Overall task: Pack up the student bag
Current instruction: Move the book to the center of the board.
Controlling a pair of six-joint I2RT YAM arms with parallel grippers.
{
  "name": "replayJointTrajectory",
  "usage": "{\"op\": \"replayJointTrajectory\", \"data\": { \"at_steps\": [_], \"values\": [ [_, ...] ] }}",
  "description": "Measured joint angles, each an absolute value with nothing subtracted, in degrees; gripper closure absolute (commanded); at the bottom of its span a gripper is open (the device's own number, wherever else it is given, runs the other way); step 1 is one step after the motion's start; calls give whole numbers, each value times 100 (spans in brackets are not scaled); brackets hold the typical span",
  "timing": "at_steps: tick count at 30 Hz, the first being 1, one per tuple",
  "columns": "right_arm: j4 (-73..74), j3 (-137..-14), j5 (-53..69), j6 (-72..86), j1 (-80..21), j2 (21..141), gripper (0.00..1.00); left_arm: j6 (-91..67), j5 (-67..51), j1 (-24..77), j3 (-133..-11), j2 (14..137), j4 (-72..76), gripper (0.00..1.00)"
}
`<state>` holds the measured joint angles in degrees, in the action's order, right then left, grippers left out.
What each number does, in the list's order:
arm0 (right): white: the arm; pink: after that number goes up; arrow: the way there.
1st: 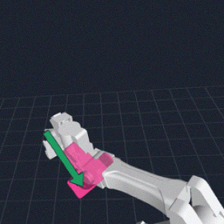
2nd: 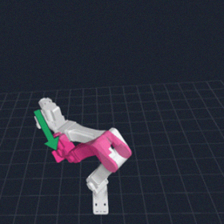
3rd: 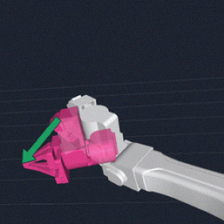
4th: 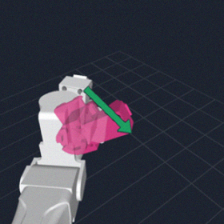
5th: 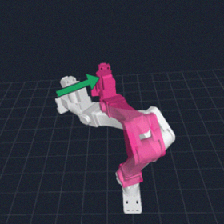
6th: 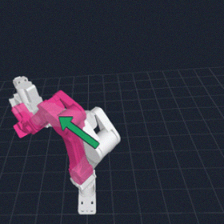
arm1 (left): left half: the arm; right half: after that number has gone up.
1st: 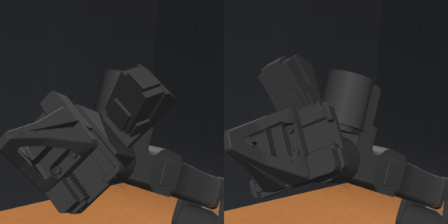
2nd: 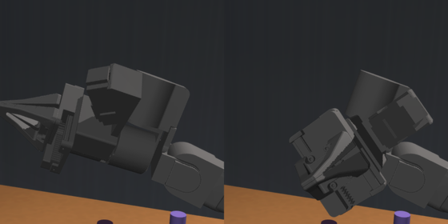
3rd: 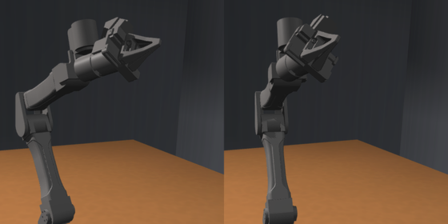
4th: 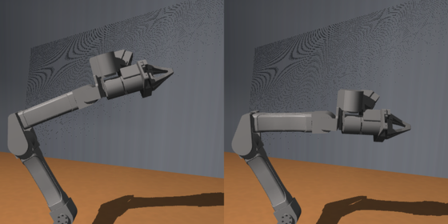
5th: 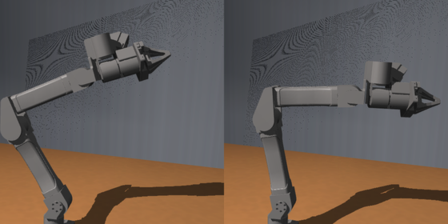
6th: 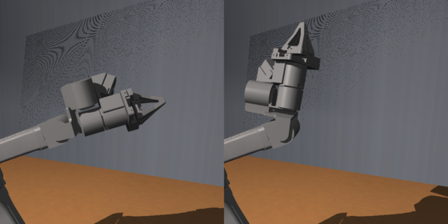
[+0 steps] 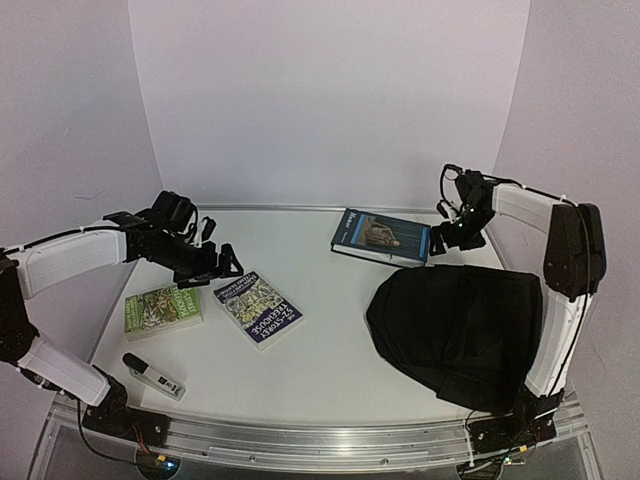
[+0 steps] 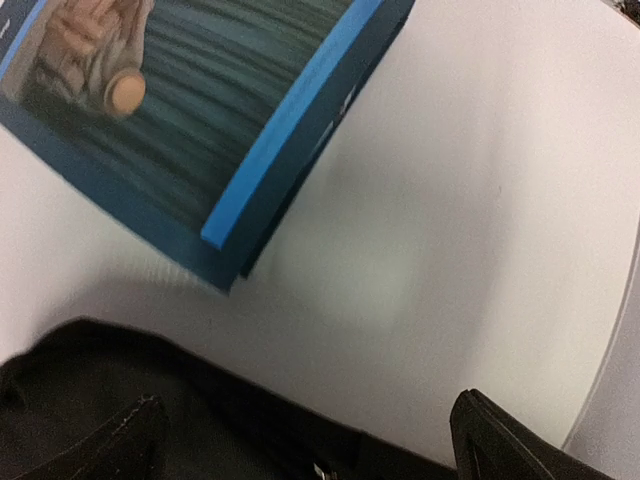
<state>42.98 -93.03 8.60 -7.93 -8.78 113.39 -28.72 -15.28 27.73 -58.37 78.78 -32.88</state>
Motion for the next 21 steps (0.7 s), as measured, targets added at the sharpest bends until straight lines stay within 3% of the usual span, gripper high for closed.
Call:
{"op": "replayJointTrajectory", "data": {
  "at_steps": [9,15,21],
  "values": [
    [3696,-10628,1430,384,-878,12931,9,-2993,-1525,2773,-5848,7885,-3232,0],
    [3477,-11453,1756,666,-878,13716,28,-3088,-1513,2773,-5848,7877,-3230,0],
    [3198,-12054,2049,534,-960,14192,40,-3196,-1465,2773,-5829,7861,-3165,0]
  ]
}}
